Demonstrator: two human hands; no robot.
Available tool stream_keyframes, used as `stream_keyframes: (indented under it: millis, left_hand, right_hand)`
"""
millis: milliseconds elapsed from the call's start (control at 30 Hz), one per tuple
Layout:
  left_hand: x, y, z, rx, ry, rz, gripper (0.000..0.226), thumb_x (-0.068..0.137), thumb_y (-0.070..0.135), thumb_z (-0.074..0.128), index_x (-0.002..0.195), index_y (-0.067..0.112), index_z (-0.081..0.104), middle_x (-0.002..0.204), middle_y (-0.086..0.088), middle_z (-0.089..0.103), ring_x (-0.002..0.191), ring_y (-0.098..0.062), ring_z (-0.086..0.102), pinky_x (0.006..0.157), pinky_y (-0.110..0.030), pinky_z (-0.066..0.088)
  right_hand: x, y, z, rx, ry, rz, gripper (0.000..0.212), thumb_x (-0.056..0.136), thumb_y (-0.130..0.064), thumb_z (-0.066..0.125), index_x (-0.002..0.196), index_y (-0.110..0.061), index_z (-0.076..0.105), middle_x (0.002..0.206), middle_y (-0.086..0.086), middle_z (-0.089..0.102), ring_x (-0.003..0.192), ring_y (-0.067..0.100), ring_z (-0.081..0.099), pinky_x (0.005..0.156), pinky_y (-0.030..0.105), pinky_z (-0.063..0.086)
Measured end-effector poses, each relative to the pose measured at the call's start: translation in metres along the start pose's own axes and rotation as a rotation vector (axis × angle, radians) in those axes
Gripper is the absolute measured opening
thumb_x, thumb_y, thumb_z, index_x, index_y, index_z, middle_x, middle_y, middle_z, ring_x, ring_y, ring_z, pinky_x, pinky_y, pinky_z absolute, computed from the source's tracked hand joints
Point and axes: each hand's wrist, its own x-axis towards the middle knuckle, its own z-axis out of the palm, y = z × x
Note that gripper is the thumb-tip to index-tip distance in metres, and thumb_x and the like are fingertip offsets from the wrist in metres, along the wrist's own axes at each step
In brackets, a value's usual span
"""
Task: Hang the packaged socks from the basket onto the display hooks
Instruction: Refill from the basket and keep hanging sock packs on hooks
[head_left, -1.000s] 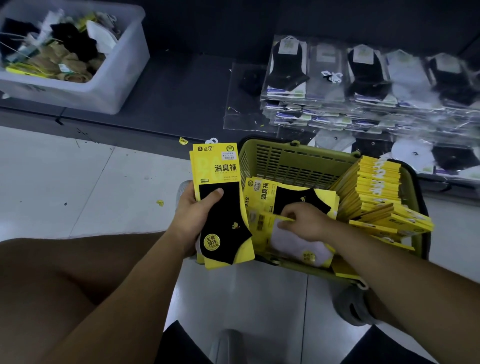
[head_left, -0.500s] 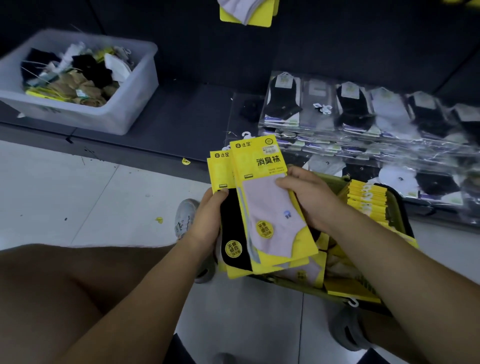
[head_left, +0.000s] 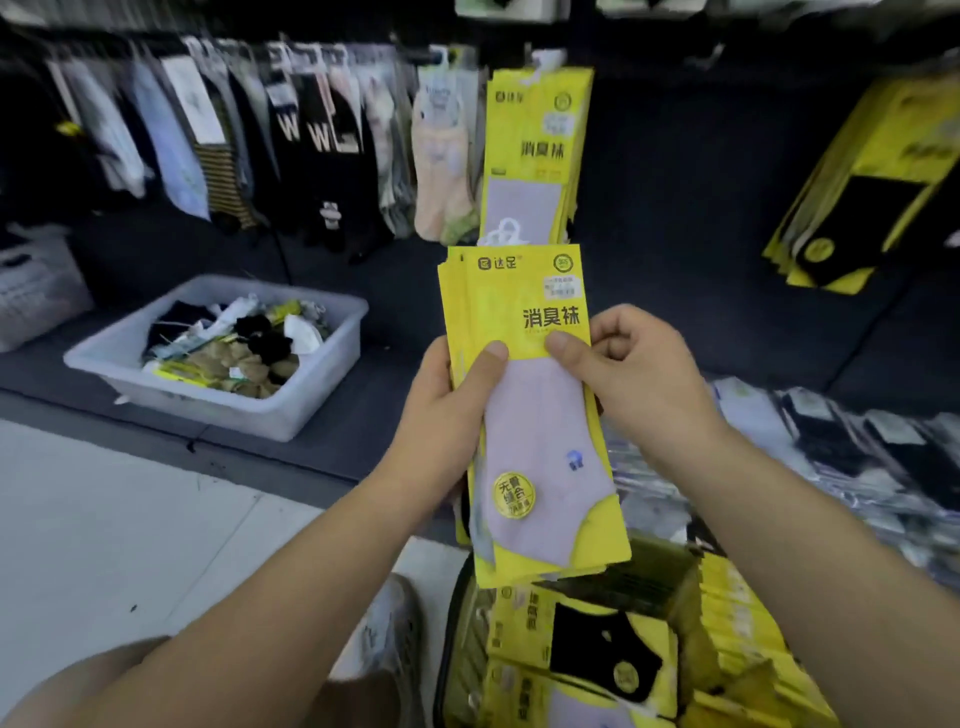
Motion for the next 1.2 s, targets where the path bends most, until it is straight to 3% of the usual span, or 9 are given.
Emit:
stream_keyframes:
  millis: [200,367,433,567,833,900,1033,1133,1200]
  left_hand:
    - [0.045,0.056,-0.002,-0.084,0.038,0.165,0.054,0.091,0.049,0.075,0.135,0.02,0.062,0.127,0.003,0.077,0.116,-0.021,0.075,0.101,-0.052,0.058]
    - [0.063,0.047,-0.014,-0.122,0.078,0.201,0.042,0.09,0.054,0.075,0.125,0.032,0.066,0.118,0.011,0.079,0.106,-0.015,0.078,0.081,-0.036,0.064]
    - [0.071,0.045,-0.018,-0.055,0.104,0.215,0.029,0.091,0.052,0.071,0.117,0.04,0.066,0.113,0.017,0.079,0.1,-0.008,0.078,0.074,-0.028,0.062]
    - [0.085,0.048,-0.026,0.012,0.106,0.221,0.01,0.096,0.047,0.07,0.104,0.05,0.066,0.112,0.017,0.079,0.098,-0.007,0.078,0.077,-0.033,0.06]
    - [0.099,0.048,-0.024,-0.029,0.11,0.191,0.009,0.096,0.041,0.072,0.093,0.05,0.069,0.106,0.013,0.08,0.093,-0.008,0.079,0.066,-0.02,0.06]
    - [0.101,0.05,-0.023,-0.049,0.107,0.195,0.004,0.089,0.047,0.073,0.091,0.049,0.07,0.105,0.013,0.081,0.092,-0.008,0.079,0.066,-0.018,0.059]
    - [0.105,0.047,-0.023,-0.058,0.111,0.181,0.006,0.093,0.045,0.072,0.091,0.05,0.071,0.105,0.013,0.081,0.093,-0.009,0.079,0.066,-0.02,0.061]
    - [0.108,0.044,-0.023,-0.084,0.123,0.165,0.005,0.095,0.042,0.073,0.098,0.042,0.07,0.104,0.012,0.081,0.092,-0.01,0.08,0.065,-0.019,0.06]
    - [0.109,0.044,-0.021,-0.096,0.128,0.169,0.019,0.091,0.045,0.074,0.106,0.033,0.069,0.103,0.011,0.082,0.091,-0.01,0.08,0.065,-0.019,0.06]
  right_hand:
    - [0.063,-0.055,-0.008,0.135,0.004,-0.054,0.023,0.088,-0.032,0.078,0.082,-0.019,0.059,0.077,0.012,0.073,0.069,0.021,0.067,0.063,0.039,0.051]
    - [0.097,-0.057,-0.016,0.071,0.137,-0.13,0.018,0.092,-0.031,0.073,0.099,-0.019,0.062,0.089,0.003,0.078,0.09,0.025,0.075,0.084,0.049,0.057]
    - [0.108,-0.055,-0.017,0.021,0.213,-0.154,0.015,0.094,-0.031,0.071,0.099,-0.02,0.061,0.085,-0.003,0.077,0.086,0.019,0.073,0.08,0.045,0.056]
    - [0.127,-0.051,-0.017,-0.025,0.301,-0.202,0.014,0.097,-0.029,0.067,0.098,-0.018,0.059,0.074,-0.011,0.074,0.067,0.004,0.064,0.062,0.024,0.049]
    - [0.152,-0.046,-0.005,-0.013,0.347,-0.24,0.013,0.097,-0.025,0.067,0.094,-0.019,0.057,0.078,0.003,0.073,0.067,0.01,0.059,0.052,0.015,0.046]
    - [0.155,-0.045,-0.002,-0.018,0.334,-0.249,0.013,0.097,-0.025,0.067,0.093,-0.018,0.057,0.082,0.007,0.074,0.069,0.016,0.063,0.057,0.019,0.05]
    - [0.165,-0.041,0.004,-0.014,0.318,-0.216,0.015,0.096,-0.024,0.069,0.098,-0.014,0.059,0.085,0.006,0.076,0.086,0.034,0.07,0.078,0.048,0.057]
    - [0.171,-0.034,0.008,-0.037,0.308,-0.198,0.012,0.095,-0.025,0.069,0.094,-0.018,0.06,0.08,-0.002,0.076,0.084,0.025,0.072,0.074,0.042,0.056]
    - [0.173,-0.028,0.009,-0.024,0.303,-0.167,0.013,0.094,-0.027,0.07,0.094,-0.017,0.062,0.081,0.0,0.076,0.084,0.023,0.073,0.074,0.041,0.056]
